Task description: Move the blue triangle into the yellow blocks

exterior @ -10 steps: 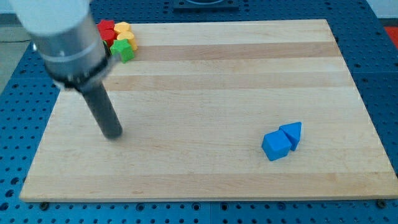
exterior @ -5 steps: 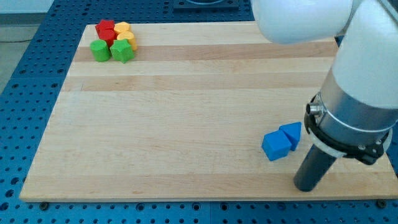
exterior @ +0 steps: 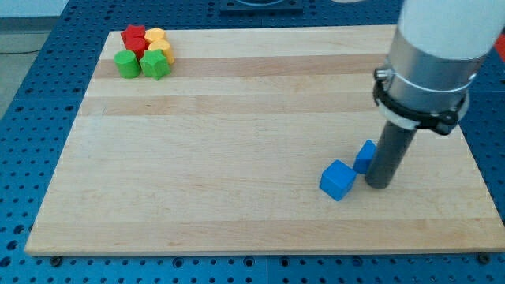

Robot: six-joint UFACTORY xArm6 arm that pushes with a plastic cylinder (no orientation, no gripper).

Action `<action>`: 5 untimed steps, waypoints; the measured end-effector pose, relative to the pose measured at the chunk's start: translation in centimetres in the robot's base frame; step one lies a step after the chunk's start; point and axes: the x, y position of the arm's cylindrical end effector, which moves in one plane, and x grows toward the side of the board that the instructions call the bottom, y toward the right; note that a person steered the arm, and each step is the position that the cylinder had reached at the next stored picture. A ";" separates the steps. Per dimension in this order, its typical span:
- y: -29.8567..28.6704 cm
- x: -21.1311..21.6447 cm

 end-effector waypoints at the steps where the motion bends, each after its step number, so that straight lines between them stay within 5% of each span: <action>1: 1.7 -1.9; 5: -6.1 -8.1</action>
